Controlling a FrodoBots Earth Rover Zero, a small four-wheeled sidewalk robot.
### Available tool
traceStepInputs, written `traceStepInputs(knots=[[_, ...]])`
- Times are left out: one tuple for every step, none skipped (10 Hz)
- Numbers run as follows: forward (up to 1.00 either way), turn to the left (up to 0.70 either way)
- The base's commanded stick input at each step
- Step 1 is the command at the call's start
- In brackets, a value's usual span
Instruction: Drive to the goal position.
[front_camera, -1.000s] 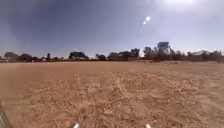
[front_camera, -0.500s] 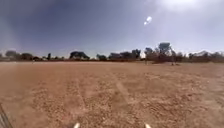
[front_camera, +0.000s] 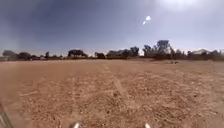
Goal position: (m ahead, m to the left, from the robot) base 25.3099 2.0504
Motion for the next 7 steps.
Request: traceStepInputs(knots=[[0.45, -0.10], [0.45, 0.00], [0.45, 0.00], [0.45, 0.00], [0.45, 0.00], [0.45, 0.00], [0.45, 0.00]])
